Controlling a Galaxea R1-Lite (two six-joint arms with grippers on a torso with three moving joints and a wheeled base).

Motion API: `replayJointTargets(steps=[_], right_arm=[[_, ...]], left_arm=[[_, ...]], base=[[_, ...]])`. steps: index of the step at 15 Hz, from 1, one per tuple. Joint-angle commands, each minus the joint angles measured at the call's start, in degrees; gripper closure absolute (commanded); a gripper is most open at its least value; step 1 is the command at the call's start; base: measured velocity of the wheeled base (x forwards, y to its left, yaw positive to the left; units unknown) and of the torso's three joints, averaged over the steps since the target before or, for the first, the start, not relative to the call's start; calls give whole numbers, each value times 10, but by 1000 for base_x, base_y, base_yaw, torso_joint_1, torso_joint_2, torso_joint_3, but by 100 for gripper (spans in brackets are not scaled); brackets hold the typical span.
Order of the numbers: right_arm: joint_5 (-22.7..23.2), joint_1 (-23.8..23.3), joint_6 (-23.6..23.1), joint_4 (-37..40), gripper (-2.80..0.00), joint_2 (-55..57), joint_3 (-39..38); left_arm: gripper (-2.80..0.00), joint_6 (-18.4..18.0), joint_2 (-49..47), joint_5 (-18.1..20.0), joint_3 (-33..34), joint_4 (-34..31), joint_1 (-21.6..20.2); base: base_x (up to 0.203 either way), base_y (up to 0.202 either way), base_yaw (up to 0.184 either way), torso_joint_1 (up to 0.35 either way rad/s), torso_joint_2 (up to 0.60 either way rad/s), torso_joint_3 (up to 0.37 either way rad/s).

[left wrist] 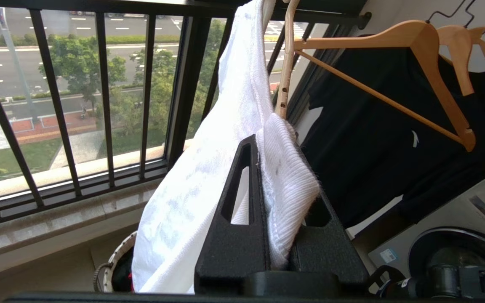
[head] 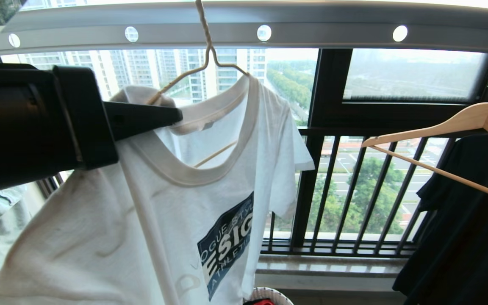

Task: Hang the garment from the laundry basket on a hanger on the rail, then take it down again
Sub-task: Hang the clothes rack on the clothesline

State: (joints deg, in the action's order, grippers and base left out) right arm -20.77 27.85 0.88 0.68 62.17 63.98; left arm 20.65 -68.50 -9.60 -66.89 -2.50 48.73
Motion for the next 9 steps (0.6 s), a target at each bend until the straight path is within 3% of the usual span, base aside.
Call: replayJointTargets(steps=[1, 6, 9], right_arm=[[-1, 0, 1, 0, 0, 4, -2], [-1, 0, 0, 0, 0, 4, -3], [-1, 0, 0, 0, 0, 4, -3]], left_arm=[[0, -1, -43, -19, 5, 22, 5], [0, -42, -119, -61, 39, 183, 13], [0, -61, -139, -96, 47, 201, 14]], base=[[0, 0, 0, 0, 0, 0], [0, 0, 0, 0, 0, 0], [0, 0, 0, 0, 0, 0]])
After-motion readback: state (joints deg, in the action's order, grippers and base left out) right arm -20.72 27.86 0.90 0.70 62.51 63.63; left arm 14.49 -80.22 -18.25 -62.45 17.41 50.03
